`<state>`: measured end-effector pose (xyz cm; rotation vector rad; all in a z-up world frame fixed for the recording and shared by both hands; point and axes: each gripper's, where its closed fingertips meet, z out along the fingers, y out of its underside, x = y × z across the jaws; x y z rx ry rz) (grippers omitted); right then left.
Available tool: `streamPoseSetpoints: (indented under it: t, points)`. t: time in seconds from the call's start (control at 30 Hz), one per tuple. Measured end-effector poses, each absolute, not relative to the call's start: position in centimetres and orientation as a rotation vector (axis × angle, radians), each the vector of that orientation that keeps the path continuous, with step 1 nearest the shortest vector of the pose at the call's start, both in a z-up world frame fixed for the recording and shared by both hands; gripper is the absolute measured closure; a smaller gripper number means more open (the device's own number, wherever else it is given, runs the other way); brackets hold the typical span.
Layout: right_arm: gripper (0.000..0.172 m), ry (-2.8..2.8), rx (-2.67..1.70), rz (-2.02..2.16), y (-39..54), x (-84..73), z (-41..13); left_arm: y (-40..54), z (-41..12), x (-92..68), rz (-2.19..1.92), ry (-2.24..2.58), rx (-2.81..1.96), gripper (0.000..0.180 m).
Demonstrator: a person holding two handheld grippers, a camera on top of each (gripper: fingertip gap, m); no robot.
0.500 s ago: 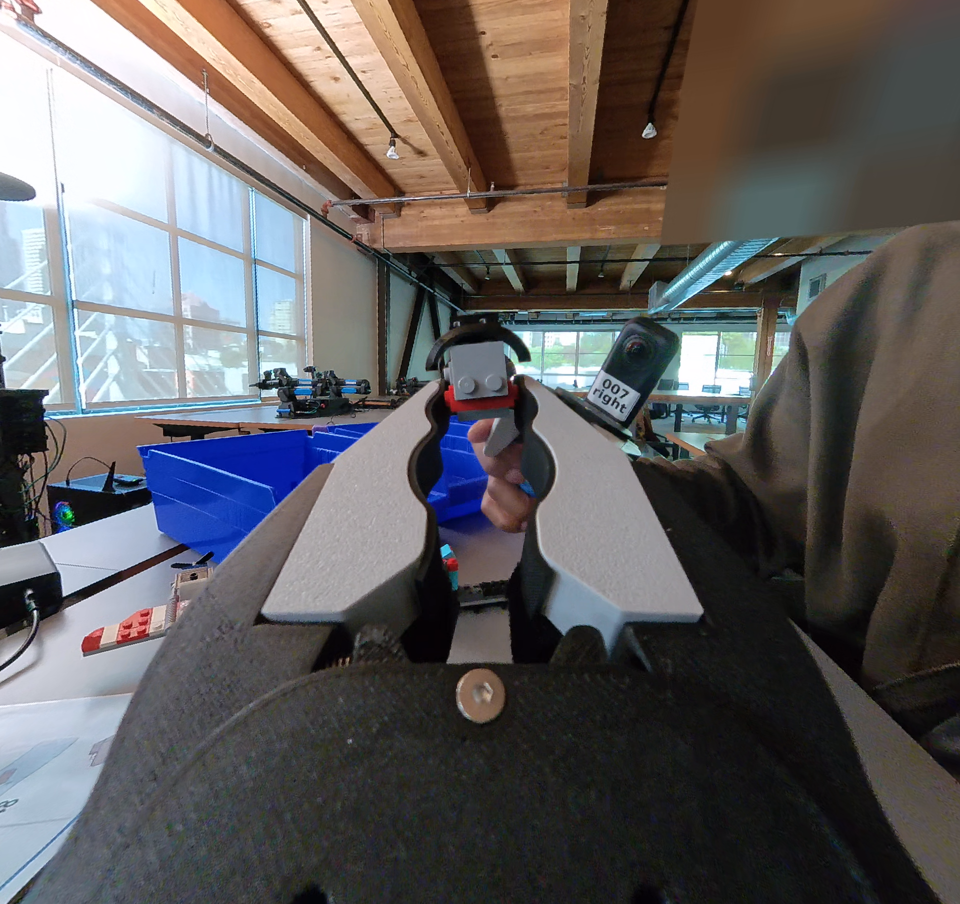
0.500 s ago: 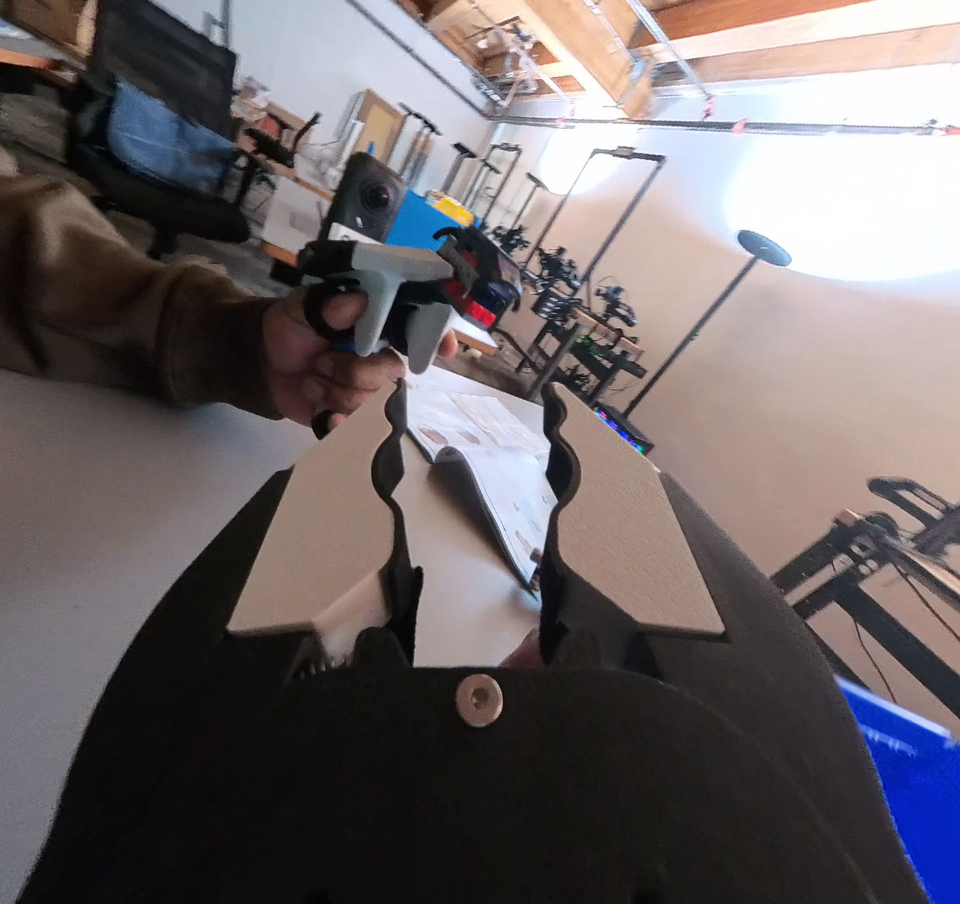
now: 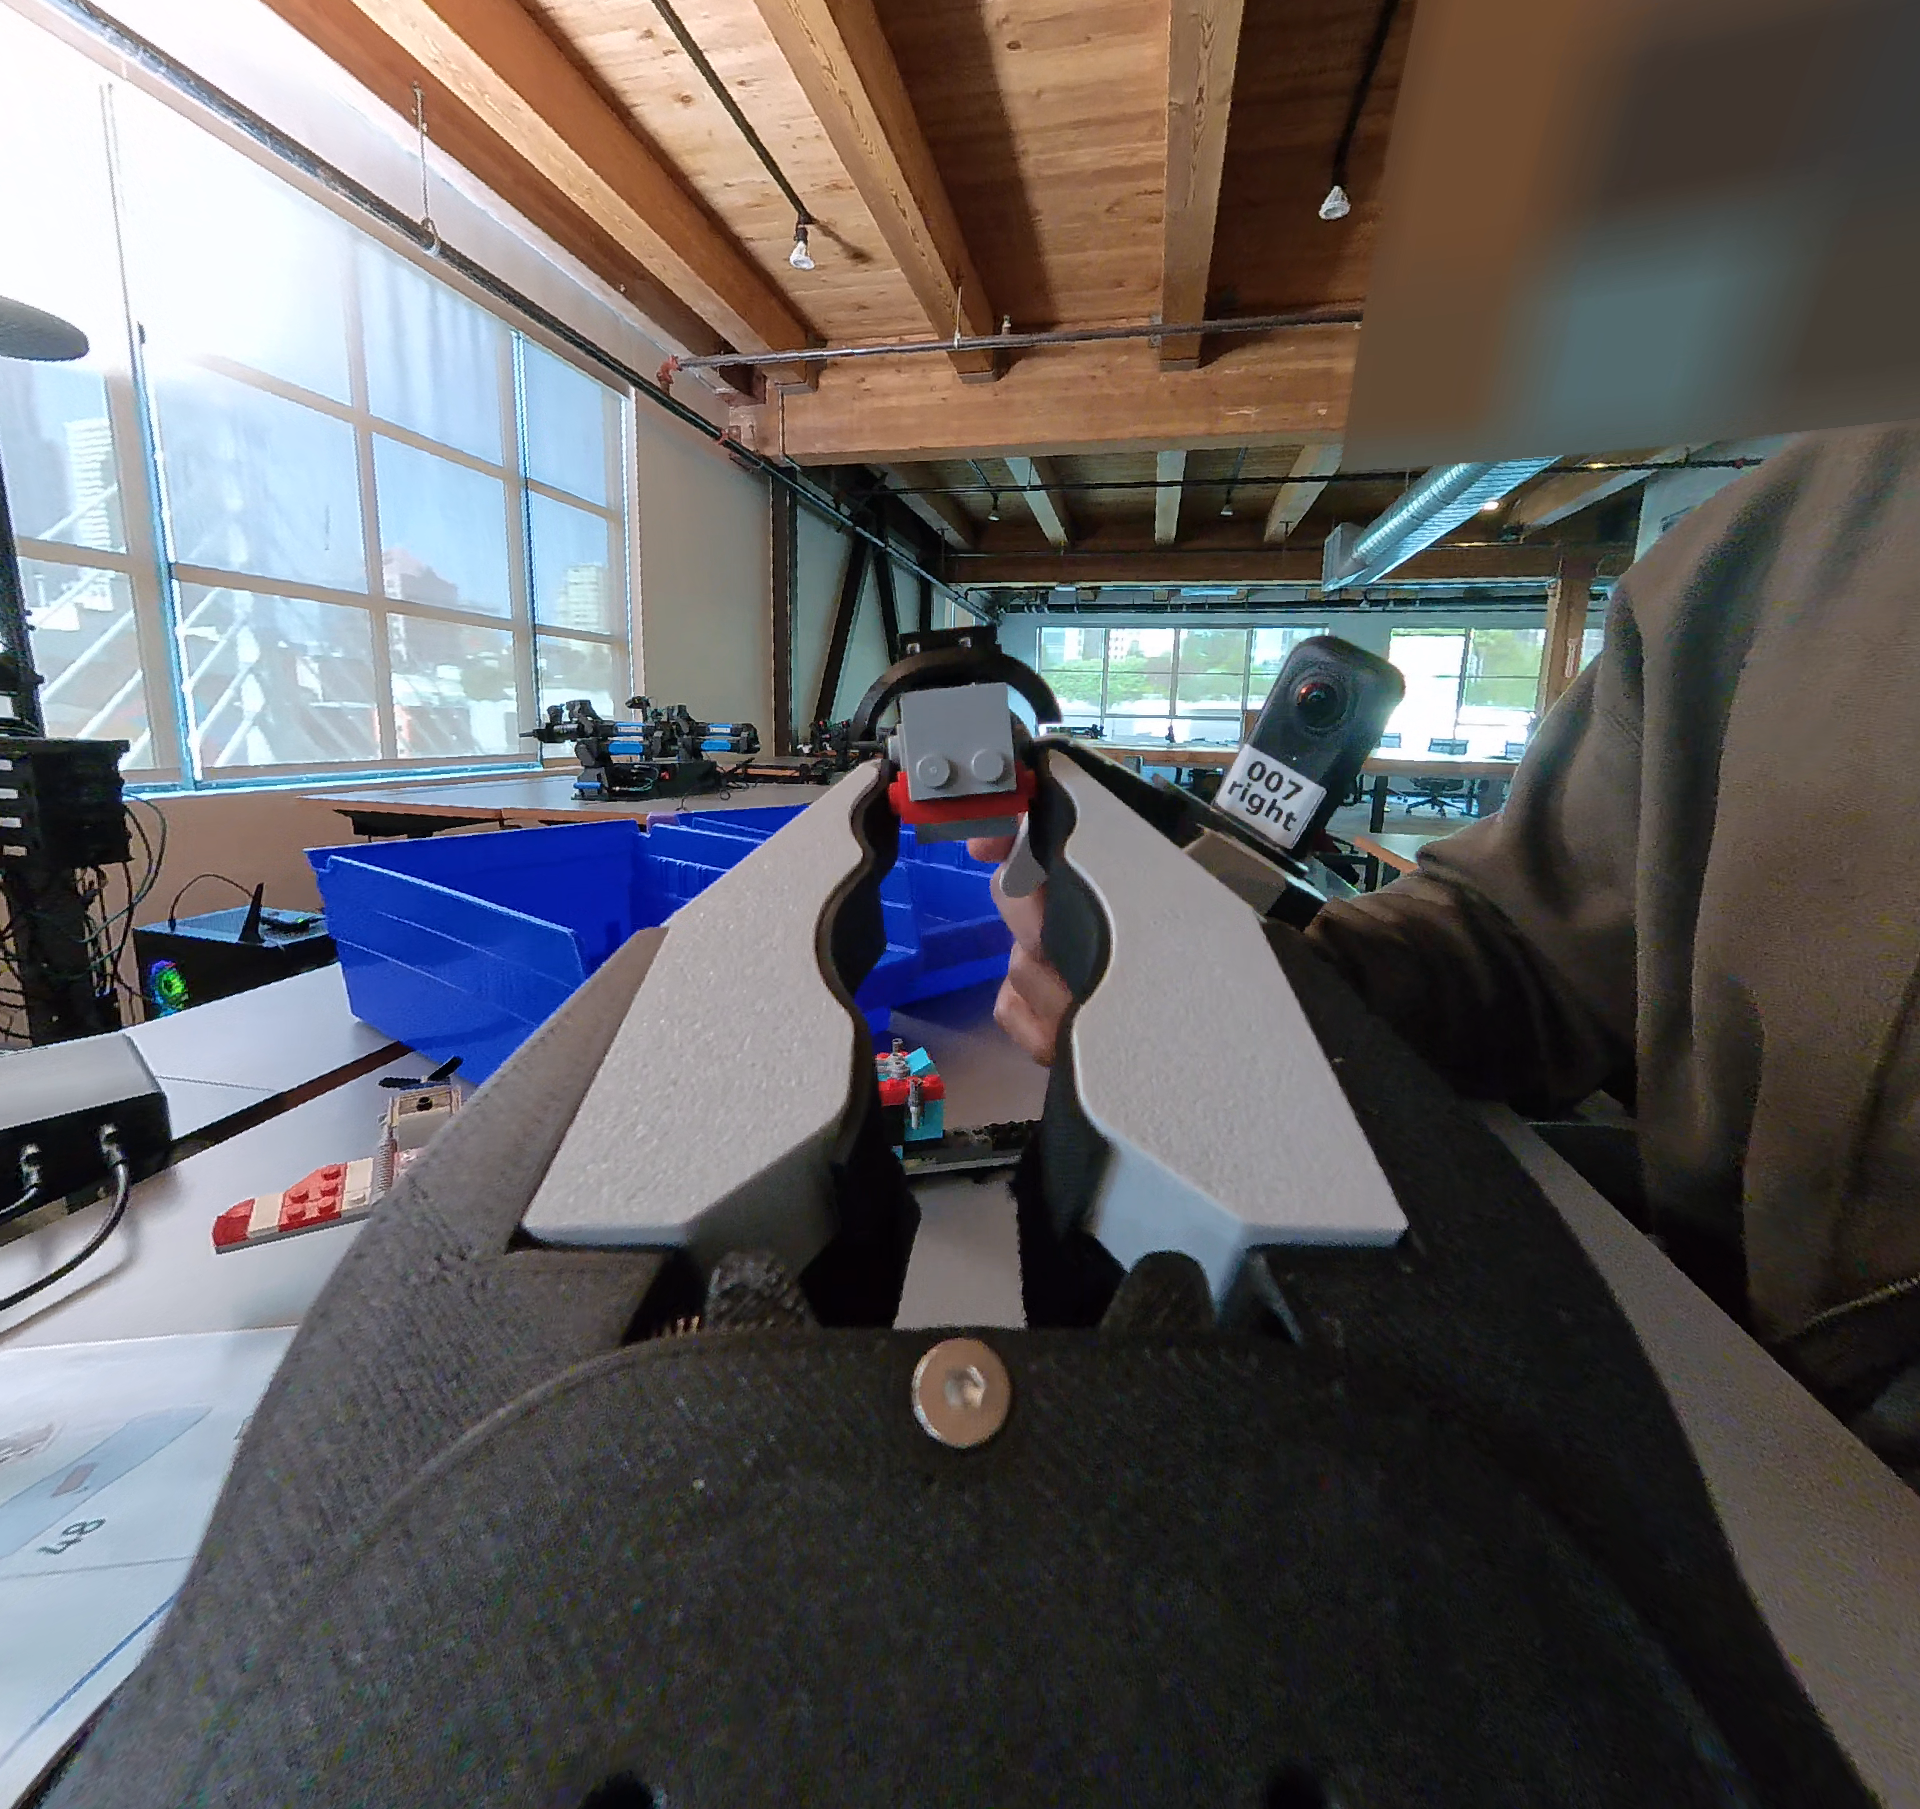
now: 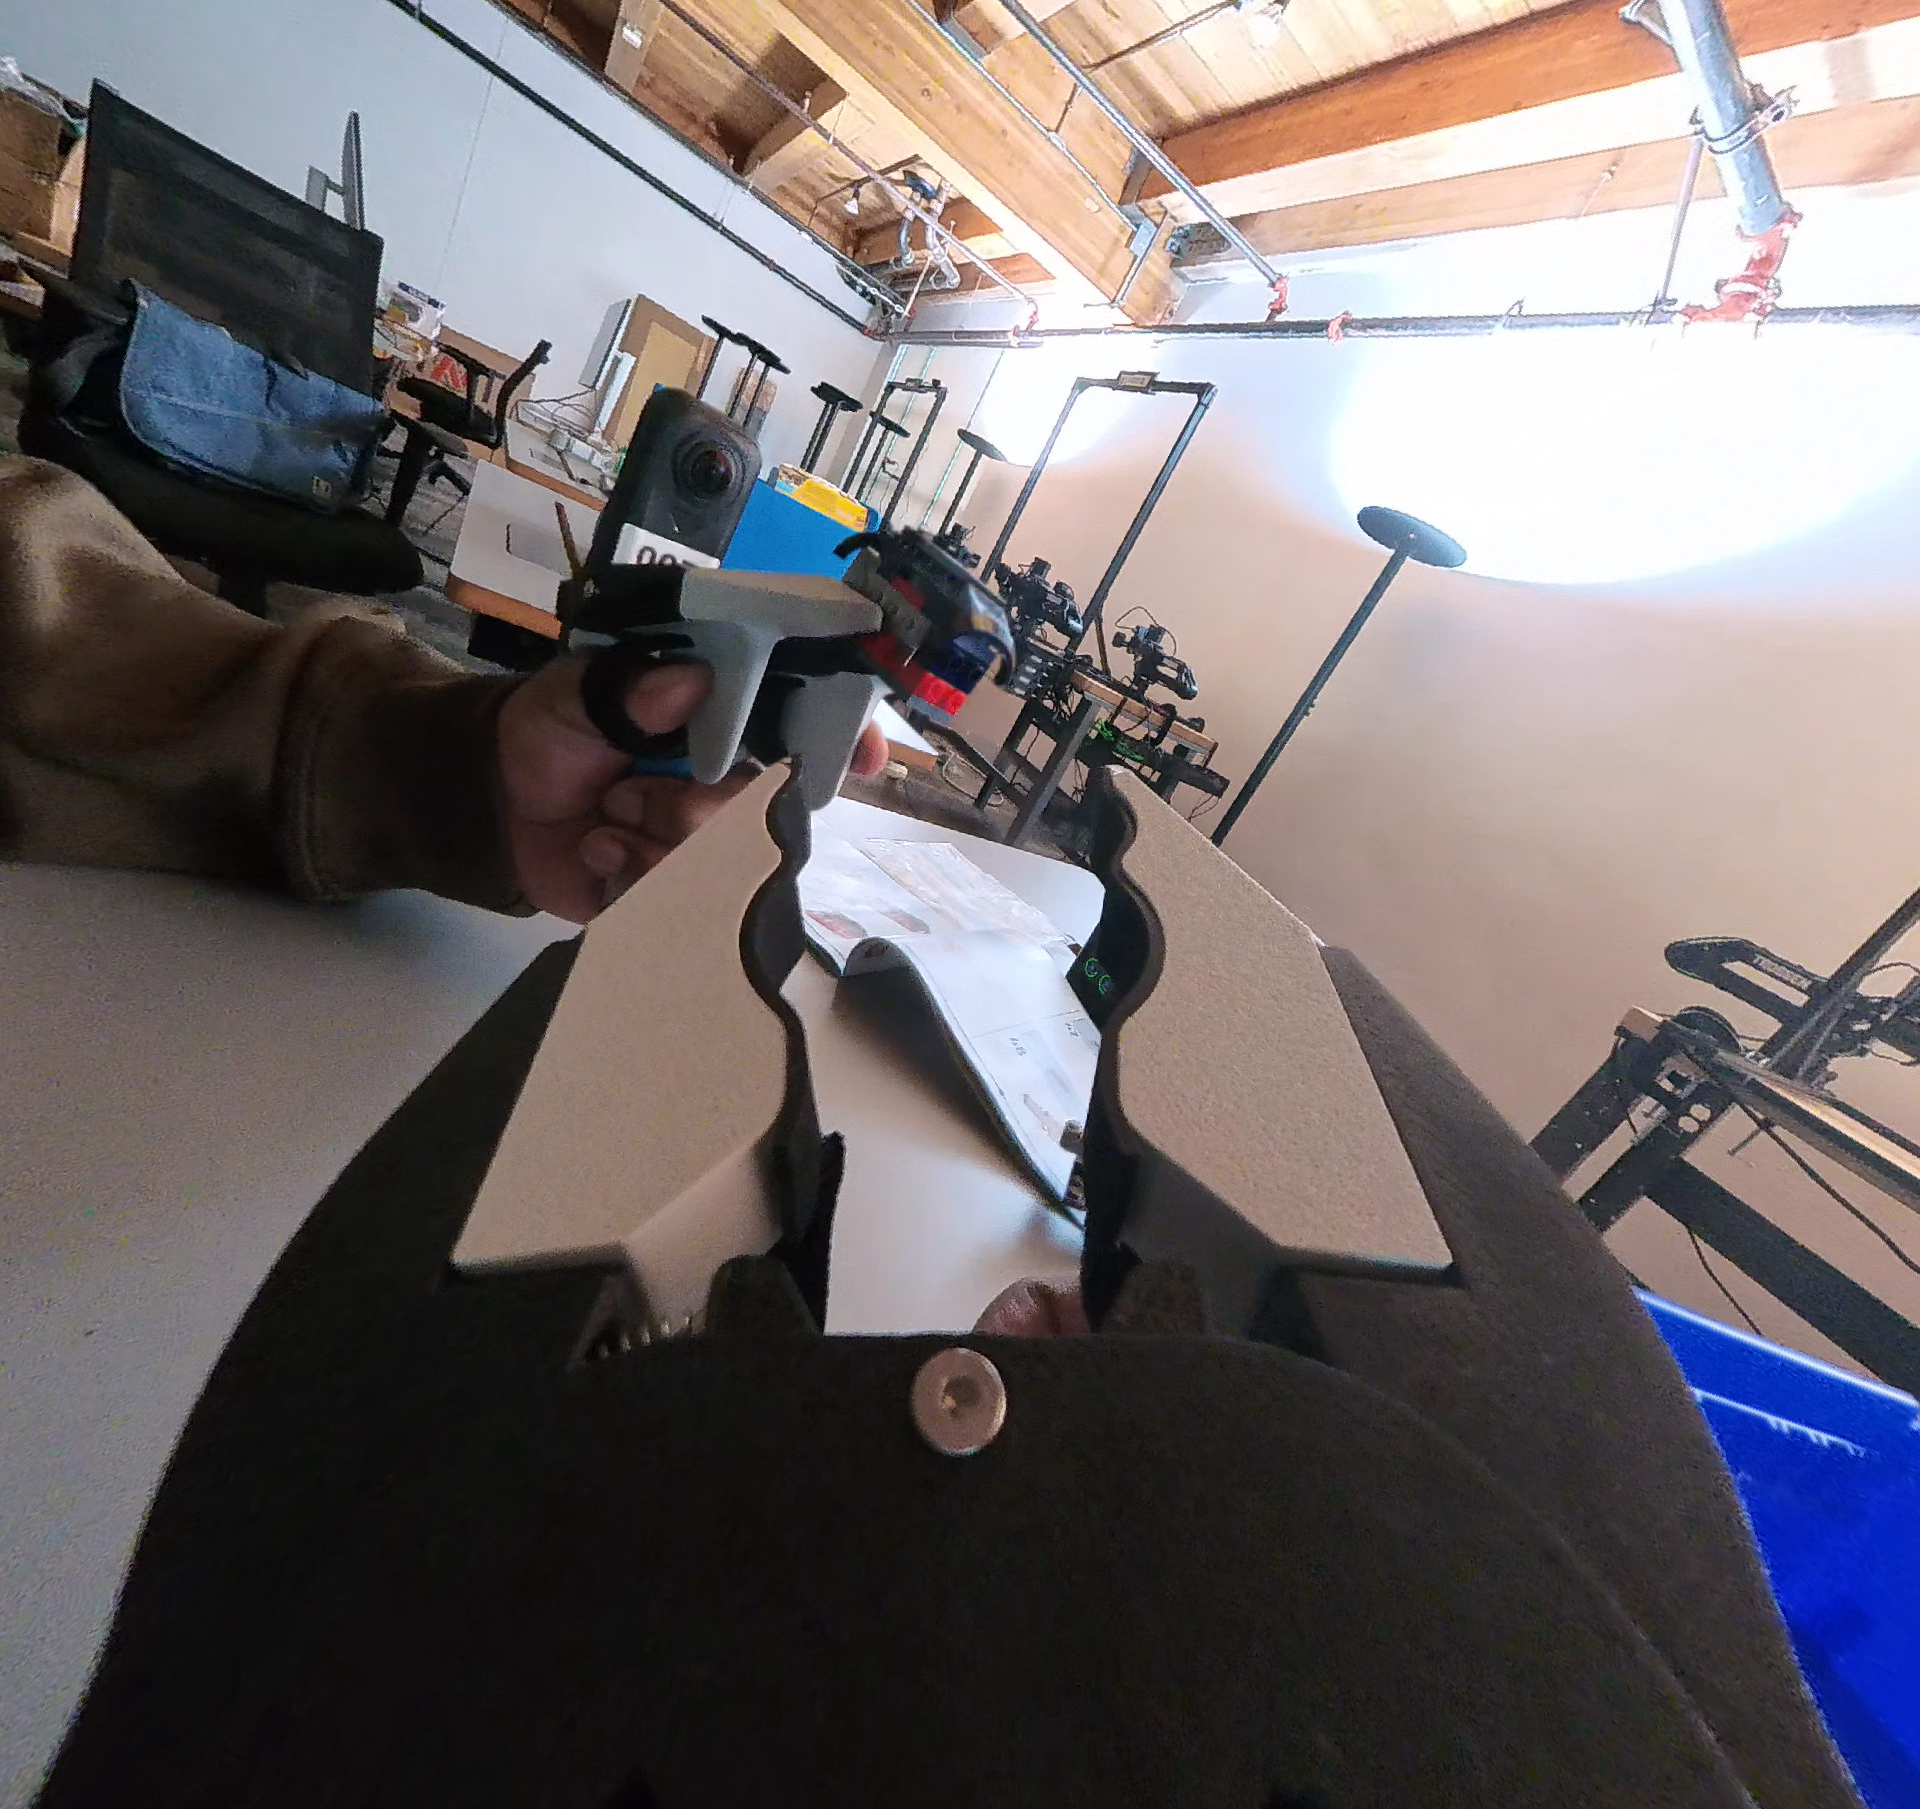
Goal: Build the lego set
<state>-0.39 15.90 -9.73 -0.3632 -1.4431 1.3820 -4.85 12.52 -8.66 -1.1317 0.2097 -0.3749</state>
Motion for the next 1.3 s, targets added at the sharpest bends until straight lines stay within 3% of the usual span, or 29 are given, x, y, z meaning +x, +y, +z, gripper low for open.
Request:
streamPoseSetpoints:
  t: [0.83, 1.3]
  points:
    - [0.095, -1.412, -0.129, 1.053, 17.5, -0.6, -9.5, 17.6, -9.9, -1.1, -0.553, 0.238, -1.116, 0.155]
    - [0.096, -1.383, -0.039, 0.853, 17.0, -1.1, -10.5, 17.4, -10.7, -0.6, -0.580, 0.249, -1.175, 0.155]
